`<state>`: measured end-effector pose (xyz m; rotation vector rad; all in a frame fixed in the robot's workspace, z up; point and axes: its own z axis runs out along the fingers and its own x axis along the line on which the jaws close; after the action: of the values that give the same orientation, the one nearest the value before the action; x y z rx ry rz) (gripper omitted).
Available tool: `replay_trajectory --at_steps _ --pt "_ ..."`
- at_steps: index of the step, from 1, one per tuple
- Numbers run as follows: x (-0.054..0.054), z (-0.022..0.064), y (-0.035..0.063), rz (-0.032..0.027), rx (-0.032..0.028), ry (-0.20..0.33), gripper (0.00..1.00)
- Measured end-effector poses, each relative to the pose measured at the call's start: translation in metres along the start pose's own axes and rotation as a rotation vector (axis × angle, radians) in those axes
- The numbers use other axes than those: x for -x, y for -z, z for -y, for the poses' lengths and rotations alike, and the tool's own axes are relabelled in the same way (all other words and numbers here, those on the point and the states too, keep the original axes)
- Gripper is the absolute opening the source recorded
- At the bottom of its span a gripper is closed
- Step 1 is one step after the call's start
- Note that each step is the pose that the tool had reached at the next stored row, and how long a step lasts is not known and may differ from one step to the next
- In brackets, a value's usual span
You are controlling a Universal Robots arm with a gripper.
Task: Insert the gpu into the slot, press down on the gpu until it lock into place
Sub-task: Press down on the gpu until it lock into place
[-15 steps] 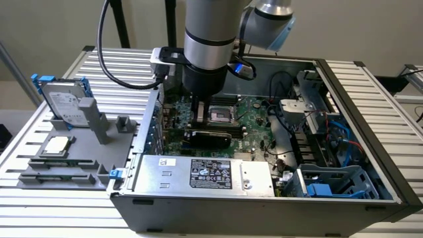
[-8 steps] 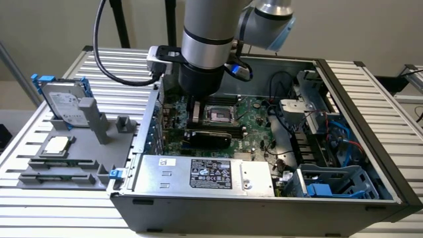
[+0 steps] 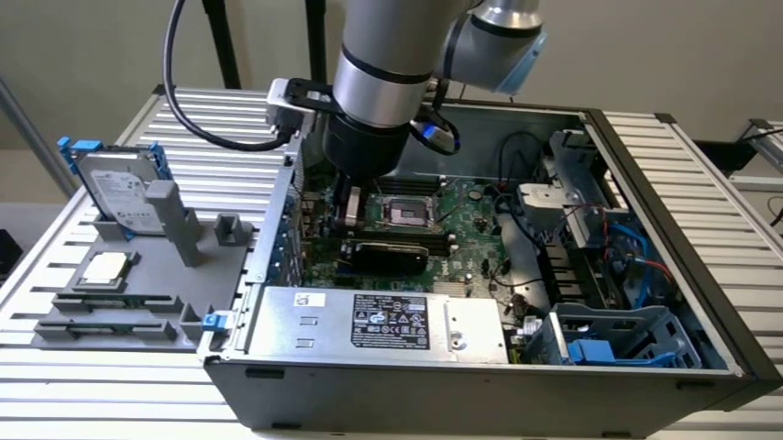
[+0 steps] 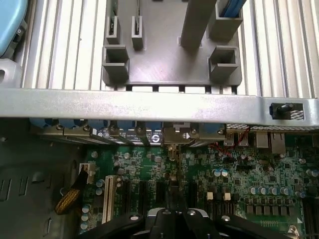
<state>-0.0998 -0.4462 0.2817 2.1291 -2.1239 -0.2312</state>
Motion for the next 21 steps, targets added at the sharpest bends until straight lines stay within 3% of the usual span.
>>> replay_trajectory --at_steps 8,12,15,21 --pt "0.0011 -0.0019 -0.0004 -0.0191 0.0783 0.014 0.11" --pt "0.0029 -0.0021 -0.0003 -0.0322 0.1121 0.018 0.11" --pt "0.0043 -0.0022 0.0007 -0.0394 0.1274 0.017 0.11" --pt "0.0046 -0.0025 0.002 -0.0431 0.1586 0.016 0.11"
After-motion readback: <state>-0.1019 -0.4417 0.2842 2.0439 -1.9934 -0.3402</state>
